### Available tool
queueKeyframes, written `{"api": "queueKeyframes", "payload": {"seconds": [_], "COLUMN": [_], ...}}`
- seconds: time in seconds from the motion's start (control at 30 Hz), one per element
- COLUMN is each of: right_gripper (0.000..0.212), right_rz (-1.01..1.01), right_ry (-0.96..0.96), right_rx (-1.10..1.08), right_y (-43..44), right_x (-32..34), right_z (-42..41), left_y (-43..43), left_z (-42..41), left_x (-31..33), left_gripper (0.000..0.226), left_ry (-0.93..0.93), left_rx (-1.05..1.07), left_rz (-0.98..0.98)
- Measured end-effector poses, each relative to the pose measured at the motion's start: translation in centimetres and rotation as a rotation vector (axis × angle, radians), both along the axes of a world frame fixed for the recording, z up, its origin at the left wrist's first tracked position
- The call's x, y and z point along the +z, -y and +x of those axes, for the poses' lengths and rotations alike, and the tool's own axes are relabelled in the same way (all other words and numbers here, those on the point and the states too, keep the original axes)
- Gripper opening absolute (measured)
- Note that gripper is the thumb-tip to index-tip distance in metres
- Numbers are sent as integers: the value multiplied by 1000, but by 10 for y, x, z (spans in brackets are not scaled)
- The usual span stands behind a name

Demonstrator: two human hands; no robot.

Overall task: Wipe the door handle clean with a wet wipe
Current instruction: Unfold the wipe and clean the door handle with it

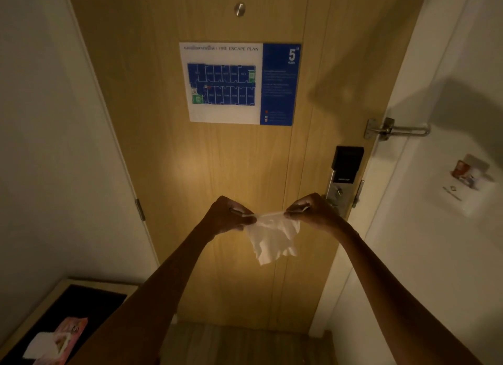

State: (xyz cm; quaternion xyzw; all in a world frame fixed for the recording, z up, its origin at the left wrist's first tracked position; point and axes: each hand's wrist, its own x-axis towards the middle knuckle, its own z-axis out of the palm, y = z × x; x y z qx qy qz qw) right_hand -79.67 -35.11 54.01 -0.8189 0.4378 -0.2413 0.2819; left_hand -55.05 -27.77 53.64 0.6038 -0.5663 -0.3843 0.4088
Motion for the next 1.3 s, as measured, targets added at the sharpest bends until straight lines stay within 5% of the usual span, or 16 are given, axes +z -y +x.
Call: {"api": "queueKeyframes", "payload": {"seconds": [0.33,0.6,0.73,0.93,1.1,1.3], "right_gripper": [27,28,39,55,48,23], "right_rz": [-49,140,281,616,710,588], "right_ry": [-70,39,173,680,737,735], "right_rx": [-60,-39,-88,-80,-170,-268], "right_y": [22,21,23,32,37,34], "right_x": [-7,-27,-51,-84,-97,-104], "right_z": [-21,-22,-39,-72,-108,-156], "left_y": [46,76,82,99,113,124], "left_z": [-11,-28,-42,-84,-121,-147], "left_x": [-6,-18,-35,-55,-69,-81], "left_gripper": [28,21,23,22,23,21], "left_ry": [212,18,-11,-110,-191,-213], "left_rx": [-83,-194,-212,-191,-183,-113], "left_rz": [-49,-20,-44,1,52,116]}}
